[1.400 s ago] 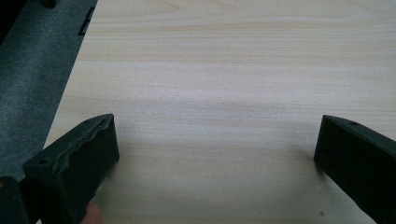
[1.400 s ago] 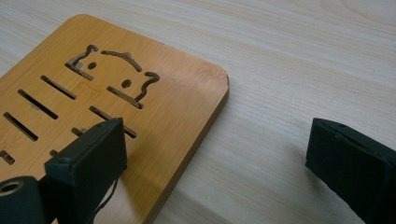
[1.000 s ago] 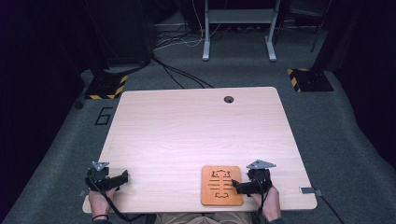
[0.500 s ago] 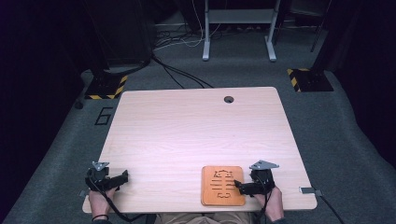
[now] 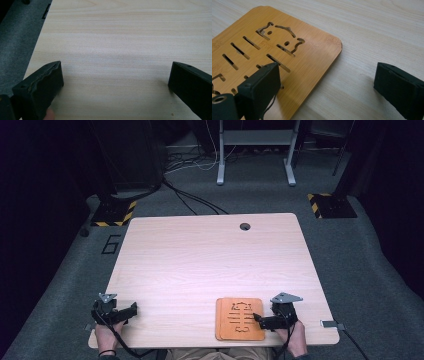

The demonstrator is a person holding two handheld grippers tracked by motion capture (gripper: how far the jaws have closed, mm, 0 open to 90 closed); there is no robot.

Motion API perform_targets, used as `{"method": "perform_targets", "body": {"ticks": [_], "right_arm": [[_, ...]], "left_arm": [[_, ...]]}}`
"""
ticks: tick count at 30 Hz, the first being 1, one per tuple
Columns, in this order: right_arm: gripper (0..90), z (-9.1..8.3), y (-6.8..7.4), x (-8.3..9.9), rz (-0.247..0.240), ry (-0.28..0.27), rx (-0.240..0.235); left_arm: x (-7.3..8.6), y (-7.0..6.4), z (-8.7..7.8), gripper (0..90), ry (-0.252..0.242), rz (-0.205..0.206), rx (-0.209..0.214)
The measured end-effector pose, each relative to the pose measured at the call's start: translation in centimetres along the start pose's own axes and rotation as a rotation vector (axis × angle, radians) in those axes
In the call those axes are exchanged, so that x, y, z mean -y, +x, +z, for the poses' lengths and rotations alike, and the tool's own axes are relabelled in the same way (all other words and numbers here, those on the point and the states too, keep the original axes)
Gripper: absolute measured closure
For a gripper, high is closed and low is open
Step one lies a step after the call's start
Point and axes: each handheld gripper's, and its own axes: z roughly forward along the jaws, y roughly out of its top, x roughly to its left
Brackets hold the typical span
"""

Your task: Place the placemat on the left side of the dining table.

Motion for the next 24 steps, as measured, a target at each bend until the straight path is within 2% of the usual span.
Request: {"method": "perform_targets", "body": {"ticks": [10, 24], "right_arm": [[6.1, -0.3, -0.5, 0.2, -0.016, 0.006, -0.011], [6.1, -0.8, -1.2, 0.5, -0.014, 0.005, -0.011]], "left_arm": [[0.0, 0.0, 0.0, 0.0, 0.0, 0.0, 0.0], [0.0, 0.0, 0.0, 0.0, 0.0, 0.0, 0.0]]}}
